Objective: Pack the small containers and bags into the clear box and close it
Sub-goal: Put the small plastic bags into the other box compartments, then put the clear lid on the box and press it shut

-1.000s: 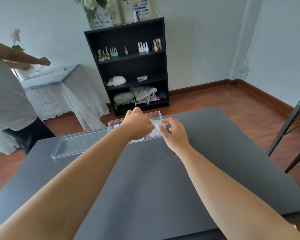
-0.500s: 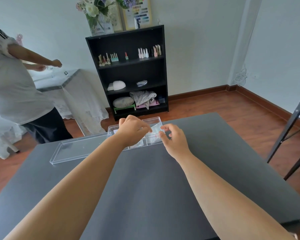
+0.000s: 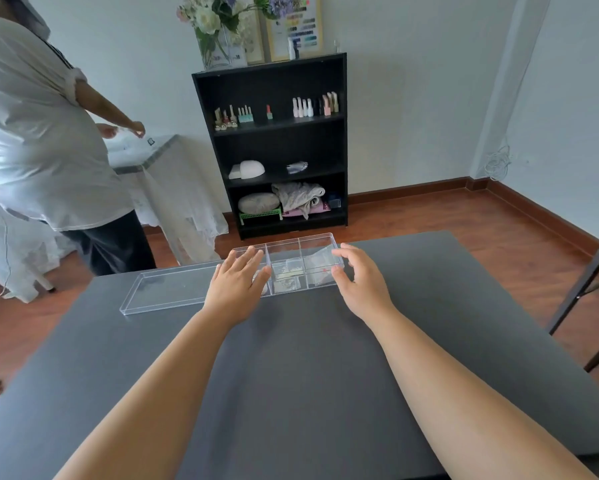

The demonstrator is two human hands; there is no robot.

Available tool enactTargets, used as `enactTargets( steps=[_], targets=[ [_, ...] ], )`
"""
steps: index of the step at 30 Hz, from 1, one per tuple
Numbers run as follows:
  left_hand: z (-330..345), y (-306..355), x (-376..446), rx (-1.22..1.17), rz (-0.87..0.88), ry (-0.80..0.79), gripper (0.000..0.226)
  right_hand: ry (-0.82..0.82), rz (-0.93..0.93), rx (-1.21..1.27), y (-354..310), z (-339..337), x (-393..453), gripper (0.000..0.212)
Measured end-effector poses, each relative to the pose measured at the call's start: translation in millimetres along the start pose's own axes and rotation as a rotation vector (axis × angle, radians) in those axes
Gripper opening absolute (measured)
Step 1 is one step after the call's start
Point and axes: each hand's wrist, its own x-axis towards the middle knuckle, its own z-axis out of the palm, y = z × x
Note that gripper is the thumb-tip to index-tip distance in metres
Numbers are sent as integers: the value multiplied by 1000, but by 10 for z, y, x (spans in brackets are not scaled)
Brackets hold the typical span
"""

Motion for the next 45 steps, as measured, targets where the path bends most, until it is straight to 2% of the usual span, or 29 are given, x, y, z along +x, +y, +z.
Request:
enactTargets(
  steps=[3,11,20,23,26,29,32,37,41,45],
  targets=[
    [-8,5,-30,-18,9,-14,62,-41,-29,-71,-29,3,-38,31],
    [-17,-76,-149,-55,61,-7,55,16,-107,-125,-94,-52,-252,28],
    [-24,-84,-304,-131,65,28,60,11,-88,-117,-133,-88,-371,27],
    [-97,-151,-317,-188,43,88,62,14,-85,-115,-144,-101,-374,29],
    [-210,-412,-309,-227,-55,183,62,48,-112,-109,-163,-107,-377,33],
    [-262,-841,-357,-170,-167,180,59,98,-176,-136,-172,-84,-379,31],
    [-251,-1261,-490,-47,-240,95,53,140,-219,-177,-186,-58,-381,29],
    [-276,-1606,-755,66,-229,8,40,231,-401,-265,-341,66,-476,23],
    [-350,-1670,-995,86,-222,51,38,155,-578,-333,-516,231,-610,27],
    [-422,-1652,-1333,54,-230,127,28,33,-701,-313,-675,404,-726,15]
  ],
)
